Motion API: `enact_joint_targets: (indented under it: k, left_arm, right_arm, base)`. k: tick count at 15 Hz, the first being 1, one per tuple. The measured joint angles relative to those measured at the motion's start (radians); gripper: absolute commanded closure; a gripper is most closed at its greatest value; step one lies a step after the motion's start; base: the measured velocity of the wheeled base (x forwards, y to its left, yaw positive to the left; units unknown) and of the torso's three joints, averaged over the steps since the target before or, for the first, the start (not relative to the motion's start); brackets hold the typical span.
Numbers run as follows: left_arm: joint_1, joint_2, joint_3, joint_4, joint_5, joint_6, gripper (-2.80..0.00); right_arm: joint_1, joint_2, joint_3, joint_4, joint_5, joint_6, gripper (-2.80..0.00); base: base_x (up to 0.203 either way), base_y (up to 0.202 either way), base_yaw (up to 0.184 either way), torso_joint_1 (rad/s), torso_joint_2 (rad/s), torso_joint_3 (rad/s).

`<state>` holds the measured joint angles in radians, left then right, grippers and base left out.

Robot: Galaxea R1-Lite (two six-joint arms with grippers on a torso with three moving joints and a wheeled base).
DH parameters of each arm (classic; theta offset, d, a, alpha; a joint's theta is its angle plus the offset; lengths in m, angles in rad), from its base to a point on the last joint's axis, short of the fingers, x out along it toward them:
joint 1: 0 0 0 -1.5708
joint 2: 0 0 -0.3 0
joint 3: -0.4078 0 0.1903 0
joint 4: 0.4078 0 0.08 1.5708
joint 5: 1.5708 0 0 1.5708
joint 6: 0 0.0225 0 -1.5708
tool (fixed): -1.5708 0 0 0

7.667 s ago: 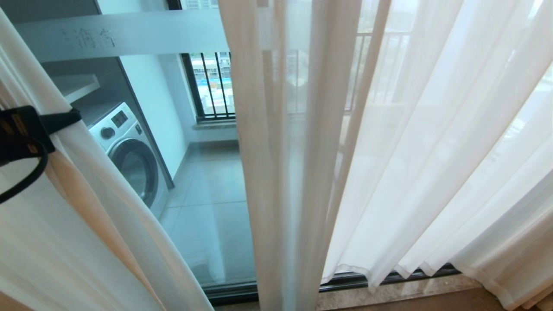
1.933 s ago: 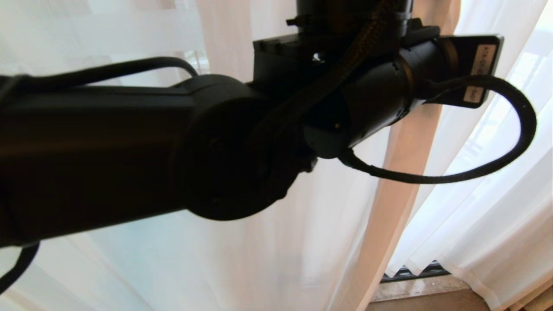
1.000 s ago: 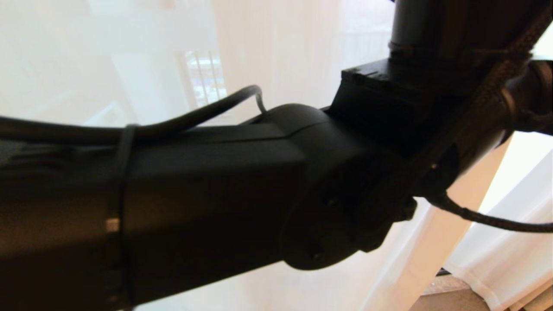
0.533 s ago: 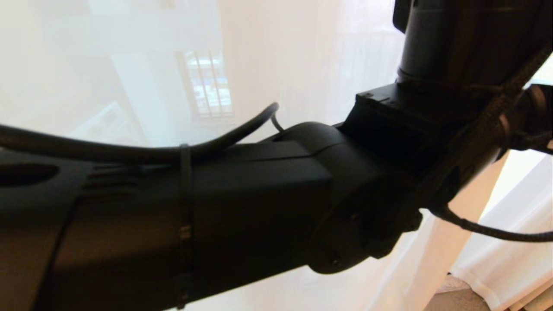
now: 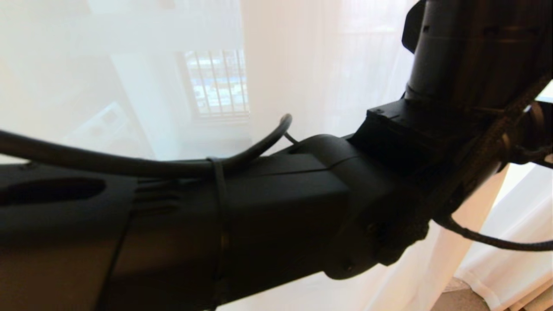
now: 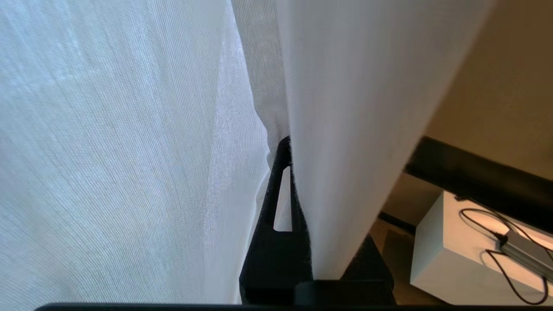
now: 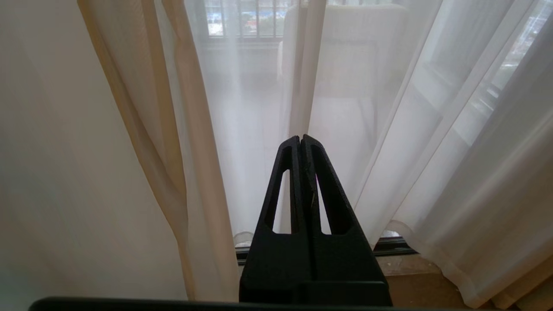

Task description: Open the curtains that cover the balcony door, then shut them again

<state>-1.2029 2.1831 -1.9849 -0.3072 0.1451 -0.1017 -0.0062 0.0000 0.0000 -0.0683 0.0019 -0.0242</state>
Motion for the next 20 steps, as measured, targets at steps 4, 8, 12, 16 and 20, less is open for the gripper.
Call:
enact_joint_targets:
  k: [4, 8, 12, 16, 20]
  left_arm:
    - [0.0, 0.006, 0.0, -0.002, 0.001, 0.0, 0.0]
    - [0.0, 0.005, 0.0, -0.006, 0.001, 0.0, 0.0]
    - [0.001, 0.004, 0.001, -0.019, 0.001, 0.002, 0.0]
    - [0.014, -0.01, 0.0, -0.019, 0.002, 0.011, 0.0]
    - [0.034, -0.017, 0.0, -0.037, 0.003, 0.06, 0.0]
  right_arm:
    - [0.0, 0.0, 0.0, 0.0, 0.0, 0.0, 0.0]
    - [0.0, 0.0, 0.0, 0.0, 0.0, 0.0, 0.0]
    - [0.0, 0.0, 0.0, 0.0, 0.0, 0.0, 0.0]
    - [0.0, 0.0, 0.0, 0.0, -0.001, 0.0, 0.0]
    - [0.0, 0.0, 0.0, 0.0, 0.0, 0.0, 0.0]
  base:
    - [0.0, 0.0, 0.0, 0.0, 0.0, 0.0]
    - [0.0, 0.0, 0.0, 0.0, 0.0, 0.0]
    - [0.0, 0.0, 0.0, 0.0, 0.0, 0.0]
    - [0.0, 0.0, 0.0, 0.0, 0.0, 0.0]
    - [0.0, 0.0, 0.0, 0.0, 0.0, 0.0]
